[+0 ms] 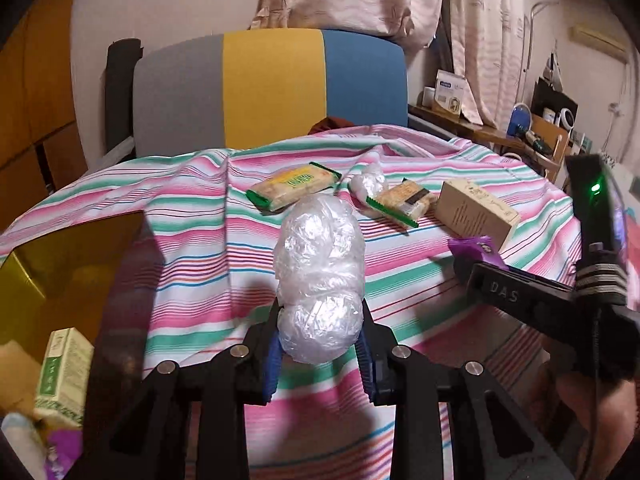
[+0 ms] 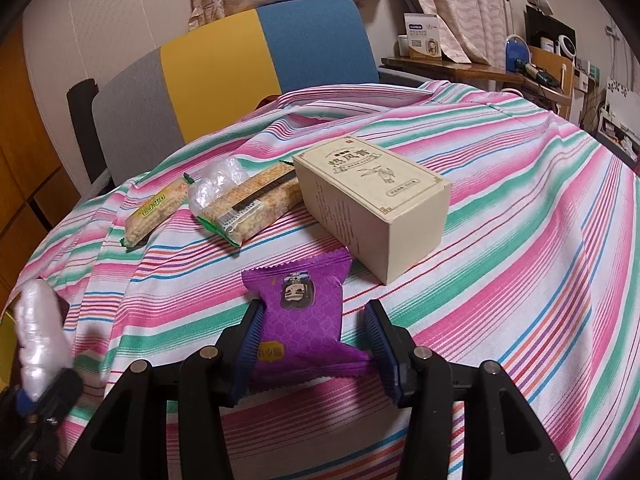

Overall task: Organize objects
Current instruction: 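Grasp the plastic-wrapped bundle with the left gripper while the right holds the purple packet, then lower the bundle and purple packet into the gold tray and open both grippers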

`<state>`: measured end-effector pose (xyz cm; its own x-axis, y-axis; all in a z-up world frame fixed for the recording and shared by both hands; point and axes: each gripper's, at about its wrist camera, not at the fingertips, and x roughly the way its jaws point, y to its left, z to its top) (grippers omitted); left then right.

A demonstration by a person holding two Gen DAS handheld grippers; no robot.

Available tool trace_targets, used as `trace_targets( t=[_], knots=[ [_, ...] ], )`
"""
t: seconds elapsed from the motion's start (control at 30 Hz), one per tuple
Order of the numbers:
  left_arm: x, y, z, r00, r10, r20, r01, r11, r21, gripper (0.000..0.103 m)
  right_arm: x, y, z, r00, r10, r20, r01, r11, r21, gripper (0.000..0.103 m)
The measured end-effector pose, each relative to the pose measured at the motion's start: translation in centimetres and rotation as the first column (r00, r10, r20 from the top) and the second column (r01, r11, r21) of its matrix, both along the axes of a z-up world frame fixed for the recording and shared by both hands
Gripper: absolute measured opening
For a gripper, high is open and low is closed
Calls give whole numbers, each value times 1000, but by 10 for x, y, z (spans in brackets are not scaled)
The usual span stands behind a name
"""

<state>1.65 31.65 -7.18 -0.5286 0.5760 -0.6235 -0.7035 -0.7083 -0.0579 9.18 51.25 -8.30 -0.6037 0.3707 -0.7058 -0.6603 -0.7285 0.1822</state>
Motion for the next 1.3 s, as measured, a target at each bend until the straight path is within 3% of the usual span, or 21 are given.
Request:
trace_targets(
  t=[0.13, 0.4, 0.73, 1.1, 1.3],
  knots=[
    [5, -18, 6, 1000, -5, -17, 5, 1000, 4, 32, -4, -9, 3, 1000, 22, 15, -22, 999, 44, 51],
    [14, -61, 15, 999, 24, 23, -25, 998, 53, 32, -16, -40, 14, 993, 102, 62, -112, 975, 193, 51],
    [7, -128, 45, 993, 119, 4, -118, 985, 122, 32, -13, -53, 21, 990, 129, 48, -137, 961, 241, 51],
    [-31, -203, 54, 950, 301, 87, -311, 939, 146, 32, -13, -80, 33, 978, 197, 62, -207, 934, 290, 51],
    [-55, -239, 47, 909, 388, 153, -409, 901, 145, 32, -11, -112, 49, 959, 282, -4, -273, 932, 238, 51]
  ],
)
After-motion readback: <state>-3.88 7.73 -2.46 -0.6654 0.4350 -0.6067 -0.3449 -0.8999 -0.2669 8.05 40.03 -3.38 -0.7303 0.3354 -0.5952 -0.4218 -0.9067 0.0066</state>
